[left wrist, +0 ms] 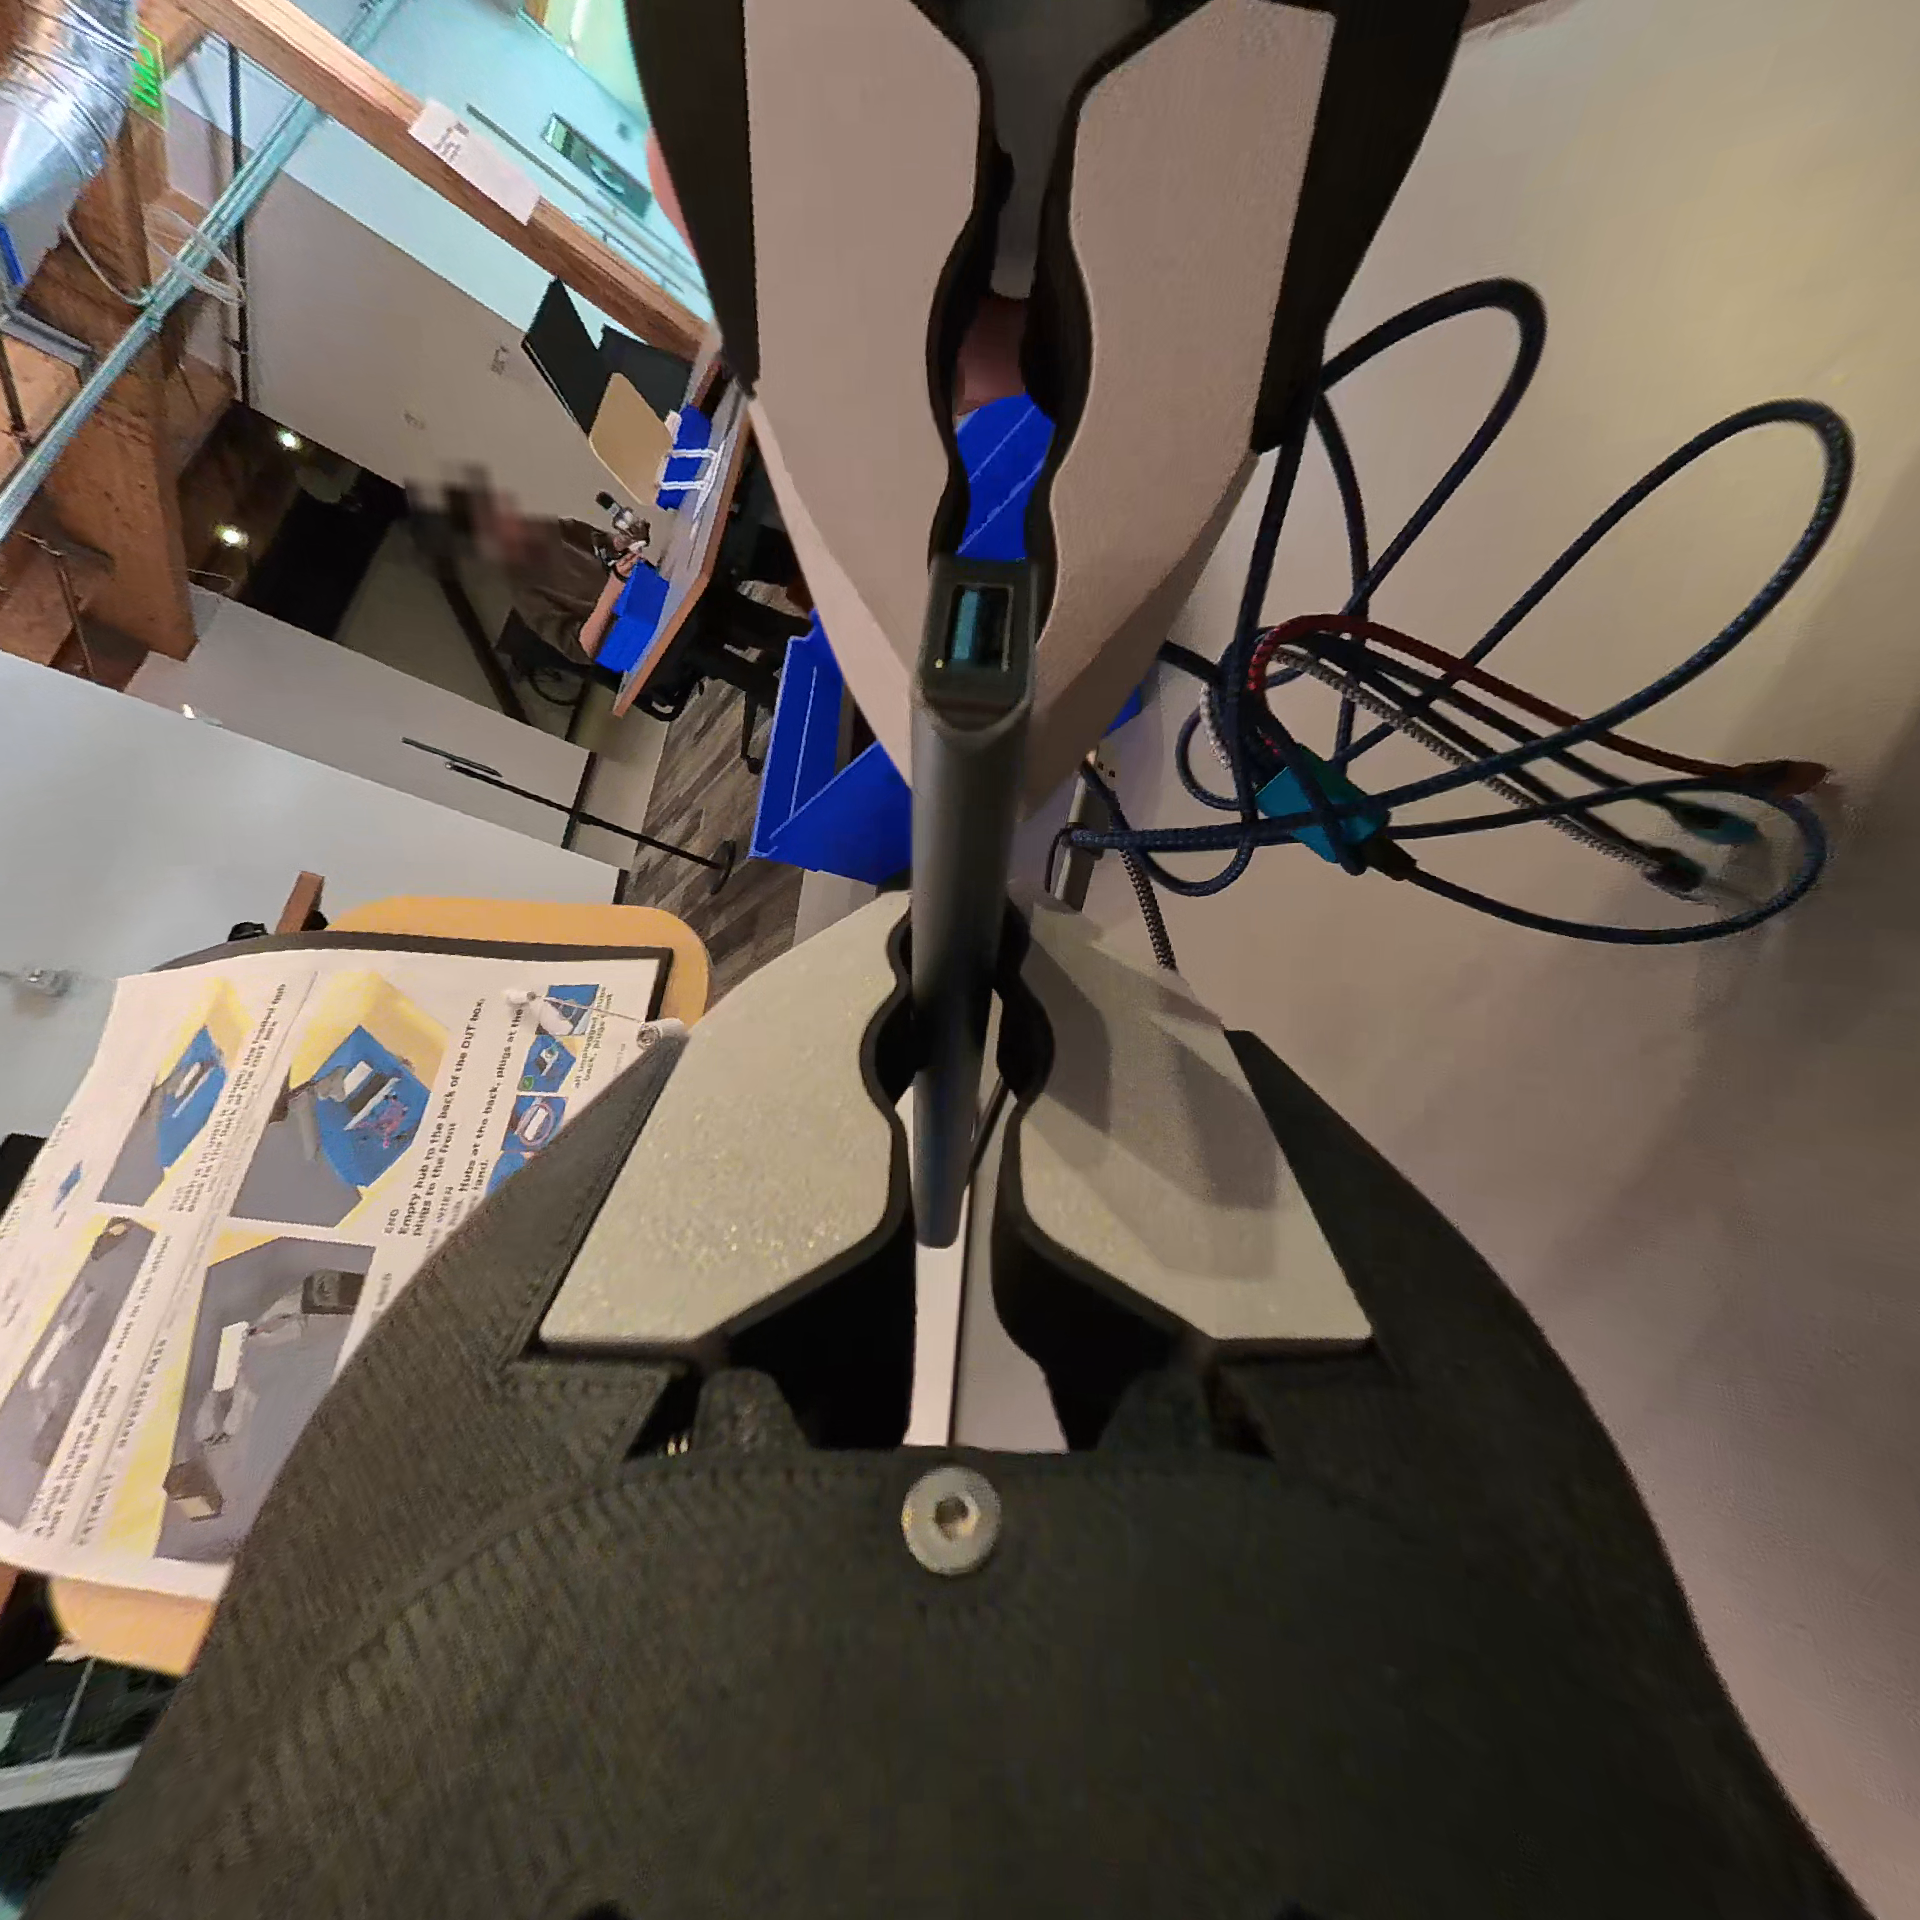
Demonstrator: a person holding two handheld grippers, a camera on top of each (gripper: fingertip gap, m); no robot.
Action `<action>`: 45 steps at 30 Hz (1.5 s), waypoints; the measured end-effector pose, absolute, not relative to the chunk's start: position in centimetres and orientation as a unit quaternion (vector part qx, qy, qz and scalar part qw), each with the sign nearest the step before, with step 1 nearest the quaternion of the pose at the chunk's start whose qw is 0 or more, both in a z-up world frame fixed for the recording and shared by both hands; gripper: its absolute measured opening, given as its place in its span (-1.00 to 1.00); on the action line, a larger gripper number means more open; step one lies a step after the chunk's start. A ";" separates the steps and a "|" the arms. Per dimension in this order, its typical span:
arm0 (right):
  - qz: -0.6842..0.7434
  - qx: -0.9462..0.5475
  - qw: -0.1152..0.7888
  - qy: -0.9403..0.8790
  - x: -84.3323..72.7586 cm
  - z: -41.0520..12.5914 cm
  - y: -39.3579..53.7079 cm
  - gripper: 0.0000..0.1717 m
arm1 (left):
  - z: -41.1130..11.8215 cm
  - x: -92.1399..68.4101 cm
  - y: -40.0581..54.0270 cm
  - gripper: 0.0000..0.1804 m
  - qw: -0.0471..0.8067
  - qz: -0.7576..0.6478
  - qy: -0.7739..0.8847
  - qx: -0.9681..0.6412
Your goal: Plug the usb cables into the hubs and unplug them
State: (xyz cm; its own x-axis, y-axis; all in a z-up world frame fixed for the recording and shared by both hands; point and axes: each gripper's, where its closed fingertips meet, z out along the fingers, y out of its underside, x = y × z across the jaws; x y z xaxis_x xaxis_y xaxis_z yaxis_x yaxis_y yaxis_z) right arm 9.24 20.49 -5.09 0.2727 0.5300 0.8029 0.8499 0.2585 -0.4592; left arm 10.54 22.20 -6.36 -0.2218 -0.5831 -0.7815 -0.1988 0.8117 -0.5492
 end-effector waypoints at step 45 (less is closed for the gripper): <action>0.002 -0.558 0.564 -0.609 7.6 -2.0 14.8 -0.92 | -1.4 7.6 14.3 -0.87 0.533 -0.299 0.751 -0.252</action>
State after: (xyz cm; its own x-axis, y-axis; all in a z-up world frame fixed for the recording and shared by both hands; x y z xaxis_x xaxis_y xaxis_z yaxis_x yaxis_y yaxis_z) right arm 7.56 14.82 -2.03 0.2588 0.6821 0.6839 0.6766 0.3772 -0.6323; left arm 7.64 14.33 -1.44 -0.3054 -0.6963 -0.6495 -0.0596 0.6947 -0.7168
